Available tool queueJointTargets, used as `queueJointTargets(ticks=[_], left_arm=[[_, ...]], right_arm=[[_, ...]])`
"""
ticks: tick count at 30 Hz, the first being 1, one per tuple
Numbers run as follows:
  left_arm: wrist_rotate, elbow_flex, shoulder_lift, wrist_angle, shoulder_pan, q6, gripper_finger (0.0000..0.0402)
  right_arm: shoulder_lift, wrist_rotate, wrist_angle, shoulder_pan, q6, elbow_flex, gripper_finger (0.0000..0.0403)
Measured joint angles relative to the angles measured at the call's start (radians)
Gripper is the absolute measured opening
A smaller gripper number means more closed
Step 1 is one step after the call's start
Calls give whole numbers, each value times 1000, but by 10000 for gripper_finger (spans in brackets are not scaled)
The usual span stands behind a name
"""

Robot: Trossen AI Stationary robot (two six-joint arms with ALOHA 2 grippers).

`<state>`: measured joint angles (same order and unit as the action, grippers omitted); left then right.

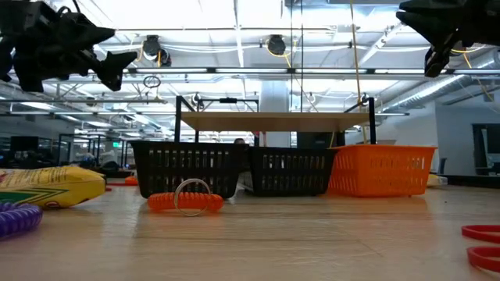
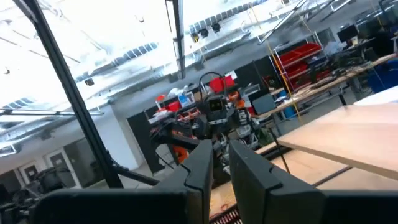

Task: Pick & Place Office Desk Supplies
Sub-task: Put the top orange spiral keychain into the left black bin

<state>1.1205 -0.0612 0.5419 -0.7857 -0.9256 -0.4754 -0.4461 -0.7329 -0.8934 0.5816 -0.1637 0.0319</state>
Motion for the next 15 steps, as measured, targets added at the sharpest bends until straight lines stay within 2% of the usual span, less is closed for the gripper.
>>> queueJointTargets(ticks=[2,6,9,15], left_arm=[[-36,0,0,-1,0,-18,280],[-52,0,0,-5,0,65,280],[-76,0,0,-5,0,53,280],[-307,0,0,-4,0,123,280]], right_arm=[[0,3,14,0,23,0,45],[-1,-5,54,-3,72,0,45],[-1,-48,50,-11,100,0,45],[-2,-82,49,-13,127,0,45]])
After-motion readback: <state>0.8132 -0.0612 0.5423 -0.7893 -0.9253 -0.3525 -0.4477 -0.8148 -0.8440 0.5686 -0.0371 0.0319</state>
